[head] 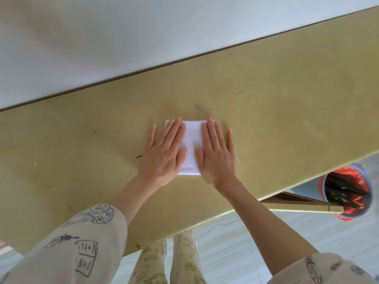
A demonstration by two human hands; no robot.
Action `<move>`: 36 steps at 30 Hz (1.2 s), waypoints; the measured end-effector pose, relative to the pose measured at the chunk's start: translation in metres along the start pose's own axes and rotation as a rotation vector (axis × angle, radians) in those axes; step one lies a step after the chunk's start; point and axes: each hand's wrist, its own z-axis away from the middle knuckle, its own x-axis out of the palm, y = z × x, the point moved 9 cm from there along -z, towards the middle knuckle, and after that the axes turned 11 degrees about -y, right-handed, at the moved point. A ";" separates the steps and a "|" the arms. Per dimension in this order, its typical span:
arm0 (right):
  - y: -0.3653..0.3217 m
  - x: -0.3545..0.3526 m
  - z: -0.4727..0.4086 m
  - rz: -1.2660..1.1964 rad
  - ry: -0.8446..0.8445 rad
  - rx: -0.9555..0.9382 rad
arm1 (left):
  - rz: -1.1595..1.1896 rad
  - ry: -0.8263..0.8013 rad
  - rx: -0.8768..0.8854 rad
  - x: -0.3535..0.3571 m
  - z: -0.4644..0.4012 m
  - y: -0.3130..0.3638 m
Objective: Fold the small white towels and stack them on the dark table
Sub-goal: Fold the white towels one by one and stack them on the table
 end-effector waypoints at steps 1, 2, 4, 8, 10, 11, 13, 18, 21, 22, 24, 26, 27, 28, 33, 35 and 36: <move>0.000 0.000 0.000 0.003 -0.006 0.007 | -0.001 -0.010 -0.002 0.000 0.000 0.000; 0.000 0.000 0.000 0.004 -0.017 0.013 | -0.002 -0.025 -0.004 0.000 0.000 0.000; -0.001 -0.004 0.001 -0.019 -0.029 0.003 | -0.011 -0.056 -0.016 0.000 0.000 0.001; 0.005 -0.024 0.015 -0.464 -0.006 0.039 | -0.003 -0.112 -0.075 0.001 0.006 0.003; 0.022 -0.036 0.030 -0.734 0.111 0.253 | 0.010 -0.127 -0.098 0.004 0.017 0.006; 0.028 -0.037 0.034 -0.811 0.131 0.357 | 0.015 -0.128 -0.112 0.007 0.024 0.008; 0.030 -0.028 0.035 -0.848 0.023 0.484 | 0.025 -0.117 -0.139 0.009 0.037 0.010; 0.015 -0.019 0.023 -0.791 -0.201 0.512 | 0.042 -0.100 -0.172 0.010 0.049 0.013; 0.007 -0.015 0.020 -0.751 -0.244 0.522 | 0.064 -0.123 -0.183 0.012 0.052 0.013; 0.005 -0.013 0.020 -0.739 -0.266 0.532 | 0.074 -0.135 -0.188 0.012 0.053 0.013; 0.005 -0.011 0.019 -0.726 -0.314 0.550 | 0.094 -0.160 -0.208 0.012 0.053 0.014; 0.006 -0.009 0.017 -0.746 -0.359 0.557 | 0.116 -0.184 -0.227 0.012 0.054 0.015; 0.007 -0.009 0.016 -0.760 -0.376 0.552 | 0.123 -0.195 -0.228 0.013 0.054 0.015; 0.007 -0.009 0.015 -0.767 -0.382 0.540 | 0.128 -0.199 -0.223 0.014 0.055 0.014; -0.003 -0.010 0.016 -0.742 -0.351 0.388 | 0.096 -0.160 -0.223 0.016 0.071 0.011; -0.010 -0.009 0.019 -0.777 -0.397 0.348 | 0.088 -0.141 -0.249 0.016 0.079 0.011; -0.012 -0.007 0.021 -0.811 -0.427 0.344 | 0.093 -0.129 -0.261 0.017 0.083 0.012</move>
